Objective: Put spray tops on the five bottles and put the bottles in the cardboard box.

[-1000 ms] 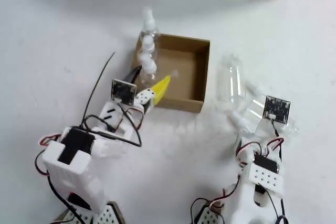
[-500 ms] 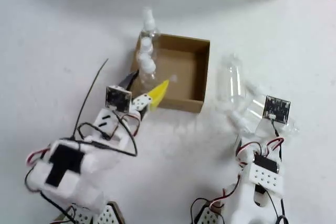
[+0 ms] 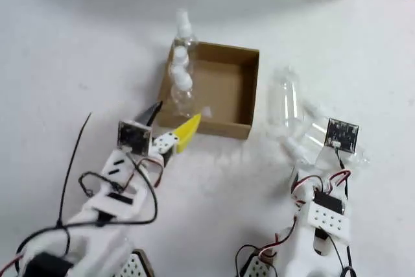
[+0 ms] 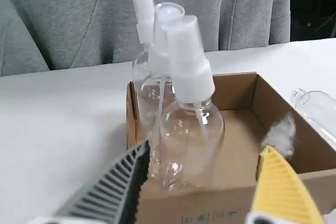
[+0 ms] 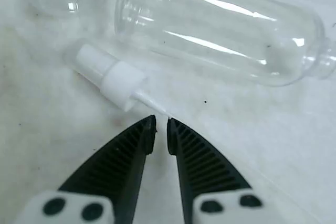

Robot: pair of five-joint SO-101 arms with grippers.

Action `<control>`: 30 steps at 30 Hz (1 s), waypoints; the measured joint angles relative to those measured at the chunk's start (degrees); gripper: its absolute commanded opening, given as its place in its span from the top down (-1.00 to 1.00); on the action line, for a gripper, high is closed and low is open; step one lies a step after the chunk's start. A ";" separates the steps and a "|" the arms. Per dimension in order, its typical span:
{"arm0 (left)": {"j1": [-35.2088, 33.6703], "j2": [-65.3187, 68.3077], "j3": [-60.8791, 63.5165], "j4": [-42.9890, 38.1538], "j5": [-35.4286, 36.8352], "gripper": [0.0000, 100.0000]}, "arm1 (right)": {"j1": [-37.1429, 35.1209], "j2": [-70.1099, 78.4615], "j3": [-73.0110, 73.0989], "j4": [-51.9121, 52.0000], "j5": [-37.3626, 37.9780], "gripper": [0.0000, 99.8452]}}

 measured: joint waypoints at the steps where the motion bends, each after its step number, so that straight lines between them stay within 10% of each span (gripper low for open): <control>1: 0.00 -2.46 1.23 0.88 0.00 0.38 | 0.00 0.00 0.00 0.00 0.00 0.97; 30: -15.65 -59.25 3.34 78.68 4.22 0.40 | 4.75 0.00 0.00 0.00 0.00 0.97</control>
